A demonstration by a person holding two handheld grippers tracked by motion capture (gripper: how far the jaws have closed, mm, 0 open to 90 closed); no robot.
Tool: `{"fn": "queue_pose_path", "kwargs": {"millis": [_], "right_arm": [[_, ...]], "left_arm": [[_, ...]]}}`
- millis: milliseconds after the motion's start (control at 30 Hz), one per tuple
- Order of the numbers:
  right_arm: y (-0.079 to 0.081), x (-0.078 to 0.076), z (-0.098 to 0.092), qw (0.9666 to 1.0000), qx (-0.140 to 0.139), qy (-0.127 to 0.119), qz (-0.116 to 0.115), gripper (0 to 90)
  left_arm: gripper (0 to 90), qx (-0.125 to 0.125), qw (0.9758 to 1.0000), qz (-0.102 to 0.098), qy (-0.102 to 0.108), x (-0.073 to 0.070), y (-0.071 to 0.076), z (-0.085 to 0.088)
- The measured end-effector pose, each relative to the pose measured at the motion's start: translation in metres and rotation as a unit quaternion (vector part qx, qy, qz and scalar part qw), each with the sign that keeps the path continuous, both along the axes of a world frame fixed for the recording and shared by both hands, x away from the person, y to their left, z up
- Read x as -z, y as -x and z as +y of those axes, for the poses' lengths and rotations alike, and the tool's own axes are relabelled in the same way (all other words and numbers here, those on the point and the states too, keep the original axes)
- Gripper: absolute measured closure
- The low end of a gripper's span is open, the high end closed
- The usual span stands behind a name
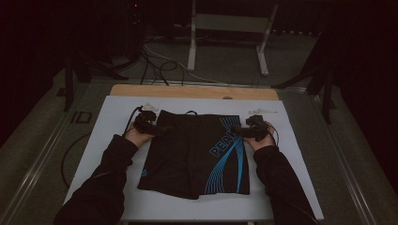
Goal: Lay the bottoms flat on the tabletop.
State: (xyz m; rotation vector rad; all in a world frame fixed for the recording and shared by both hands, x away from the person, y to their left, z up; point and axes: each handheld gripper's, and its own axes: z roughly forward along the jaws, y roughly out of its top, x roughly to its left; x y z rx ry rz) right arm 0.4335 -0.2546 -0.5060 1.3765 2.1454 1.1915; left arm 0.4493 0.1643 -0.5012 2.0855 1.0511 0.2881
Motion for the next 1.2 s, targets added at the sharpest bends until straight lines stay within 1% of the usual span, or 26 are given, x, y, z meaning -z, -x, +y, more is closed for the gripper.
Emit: {"fn": "queue_pose_path", "kwargs": {"millis": [33, 67, 133, 200, 233, 267, 333, 367, 400, 467, 500, 567, 600, 633, 667, 700, 767, 800, 833, 867, 900, 933, 967, 1067, 1133, 1200], "right_arm": [[-0.002, 0.001, -0.001, 1.0000, 0.003, 0.000, 0.001, 16.6], [-0.003, 0.002, 0.000, 1.0000, 0.007, -0.001, 0.005, 17.2], [-0.006, 0.003, -0.001, 0.9998, 0.014, 0.005, 0.010, 20.5], [-0.009, 0.003, -0.001, 0.9997, 0.017, 0.006, 0.013, 22.2], [-0.009, 0.003, -0.001, 0.9997, 0.017, 0.006, 0.013, 22.2], [-0.012, 0.004, 0.000, 0.9996, 0.019, 0.010, 0.019, 23.5], [-0.013, 0.005, 0.000, 0.9994, 0.022, 0.015, 0.023, 23.5], [-0.016, 0.009, 0.001, 0.9990, 0.025, 0.020, 0.031, 27.3], [-0.018, 0.011, 0.002, 0.9985, 0.029, 0.024, 0.039, 30.2], [-0.019, 0.014, 0.003, 0.9983, 0.029, 0.025, 0.045, 33.5], [-0.020, 0.015, 0.004, 0.9980, 0.028, 0.027, 0.049, 36.2], [-0.020, 0.017, 0.006, 0.9977, 0.030, 0.033, 0.052, 39.9], [-0.021, 0.018, 0.006, 0.9972, 0.033, 0.038, 0.056, 42.2], [-0.021, 0.018, 0.006, 0.9973, 0.035, 0.038, 0.053, 47.7], [-0.021, 0.018, 0.006, 0.9971, 0.038, 0.039, 0.054, 52.1], [-0.021, 0.017, 0.007, 0.9966, 0.040, 0.047, 0.054, 57.4], [-0.021, 0.016, 0.007, 0.9966, 0.039, 0.048, 0.054, 65.9], [-0.022, 0.017, 0.008, 0.9963, 0.039, 0.055, 0.053, 70.0], [-0.022, 0.016, 0.008, 0.9958, 0.042, 0.062, 0.051, 75.1], [-0.022, 0.016, 0.008, 0.9959, 0.043, 0.059, 0.054, 75.1], [-0.022, 0.017, 0.008, 0.9960, 0.042, 0.057, 0.054, 82.0], [-0.022, 0.017, 0.008, 0.9960, 0.042, 0.057, 0.054, 82.0], [-0.021, 0.017, 0.010, 0.9961, 0.039, 0.059, 0.054, 86.9], [-0.023, 0.016, 0.011, 0.9957, 0.042, 0.062, 0.054, 88.3], [-0.023, 0.016, 0.011, 0.9958, 0.043, 0.062, 0.054, 88.4], [-0.026, 0.016, 0.012, 0.9956, 0.048, 0.060, 0.053, 88.5]], "left_arm": [[8.6, 0.001, 1.0000, 0.001, 0.003, 0.000, -0.003, 0.000], [9.9, -0.003, 1.0000, 0.002, 0.004, 0.001, -0.006, 0.001], [12.4, -0.011, 0.9999, 0.007, 0.010, 0.002, -0.011, 0.003], [15.1, -0.022, 0.9997, 0.007, 0.006, 0.003, -0.016, 0.005], [15.4, -0.022, 0.9997, 0.007, 0.006, 0.003, -0.016, 0.005], [16.1, -0.032, 0.9993, 0.015, 0.013, 0.004, -0.022, 0.008], [17.3, -0.032, 0.9993, 0.015, 0.013, 0.004, -0.022, 0.008], [24.2, -0.039, 0.9987, 0.027, 0.018, 0.008, -0.029, 0.011], [25.9, -0.039, 0.9985, 0.030, 0.024, 0.010, -0.031, 0.011], [31.9, -0.047, 0.9977, 0.038, 0.032, 0.013, -0.034, 0.012], [32.8, -0.048, 0.9974, 0.041, 0.035, 0.014, -0.035, 0.012], [40.0, -0.049, 0.9972, 0.045, 0.034, 0.016, -0.038, 0.011], [40.4, -0.049, 0.9974, 0.044, 0.030, 0.016, -0.039, 0.010], [43.5, -0.051, 0.9973, 0.044, 0.028, 0.016, -0.039, 0.009], [48.6, -0.048, 0.9975, 0.043, 0.029, 0.017, -0.040, 0.008], [50.8, -0.047, 0.9976, 0.043, 0.027, 0.017, -0.040, 0.006], [57.8, -0.045, 0.9978, 0.044, 0.021, 0.017, -0.040, 0.005], [61.6, -0.046, 0.9979, 0.043, 0.016, 0.017, -0.040, 0.004], [66.0, -0.048, 0.9978, 0.042, 0.017, 0.017, -0.039, 0.004], [70.0, -0.048, 0.9978, 0.042, 0.017, 0.017, -0.039, 0.004], [75.0, -0.047, 0.9979, 0.036, 0.024, 0.017, -0.038, 0.003], [80.0, -0.047, 0.9979, 0.036, 0.024, 0.017, -0.038, 0.003], [81.9, -0.043, 0.9981, 0.034, 0.028, 0.015, -0.036, 0.002], [83.4, -0.046, 0.9983, 0.024, 0.027, 0.011, -0.033, 0.002], [83.9, -0.046, 0.9983, 0.022, 0.029, 0.010, -0.032, 0.003], [83.9, -0.045, 0.9984, 0.012, 0.032, 0.005, -0.030, 0.006]]}}
